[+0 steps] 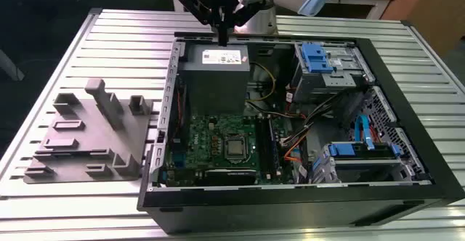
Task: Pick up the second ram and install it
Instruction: 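Reach for the second ram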
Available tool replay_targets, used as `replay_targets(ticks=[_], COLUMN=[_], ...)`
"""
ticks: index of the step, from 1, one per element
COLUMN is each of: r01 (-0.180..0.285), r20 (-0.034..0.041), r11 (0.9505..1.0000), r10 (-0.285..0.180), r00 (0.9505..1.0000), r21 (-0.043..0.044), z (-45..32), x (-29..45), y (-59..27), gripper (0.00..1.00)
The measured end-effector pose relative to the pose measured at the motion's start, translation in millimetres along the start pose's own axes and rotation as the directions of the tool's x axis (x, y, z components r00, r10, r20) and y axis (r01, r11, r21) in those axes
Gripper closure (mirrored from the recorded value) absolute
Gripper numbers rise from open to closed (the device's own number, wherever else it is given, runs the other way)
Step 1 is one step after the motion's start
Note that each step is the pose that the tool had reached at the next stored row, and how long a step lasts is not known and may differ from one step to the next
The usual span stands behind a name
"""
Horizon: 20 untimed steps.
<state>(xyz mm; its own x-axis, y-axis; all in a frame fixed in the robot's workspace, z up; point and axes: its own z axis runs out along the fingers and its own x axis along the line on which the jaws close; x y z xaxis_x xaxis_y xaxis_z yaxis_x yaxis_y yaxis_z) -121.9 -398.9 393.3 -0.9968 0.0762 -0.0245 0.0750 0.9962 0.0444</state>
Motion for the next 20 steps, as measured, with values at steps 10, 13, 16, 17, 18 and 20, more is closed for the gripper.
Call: replay_targets(ticks=[10, 13, 16, 17, 18, 20], r01=[0.000, 0.000, 0.000, 0.000, 0.000, 0.000], r20=[0.0000, 0.0000, 0.0004, 0.0009, 0.0014, 0.0027], r11=[1.0000, 1.0000, 1.0000, 1.0000, 1.0000, 1.0000], r10=[0.000, 0.000, 0.000, 0.000, 0.000, 0.000], r00=[1.0000, 1.0000, 1.0000, 1.0000, 1.0000, 1.0000], r21=[0.0000, 0.0000, 0.0000, 0.0000, -0.0001, -0.0002], z=[0.0, 0.0, -0.1, -0.1, -0.1, -0.2], x=[0.0, 0.3, 3.7, 5.5, 7.4, 11.5], y=[0.0, 0.0, -0.3, -0.4, -0.6, -0.9], gripper=[0.93, 0.93, 0.93, 0.93, 0.93, 0.93])
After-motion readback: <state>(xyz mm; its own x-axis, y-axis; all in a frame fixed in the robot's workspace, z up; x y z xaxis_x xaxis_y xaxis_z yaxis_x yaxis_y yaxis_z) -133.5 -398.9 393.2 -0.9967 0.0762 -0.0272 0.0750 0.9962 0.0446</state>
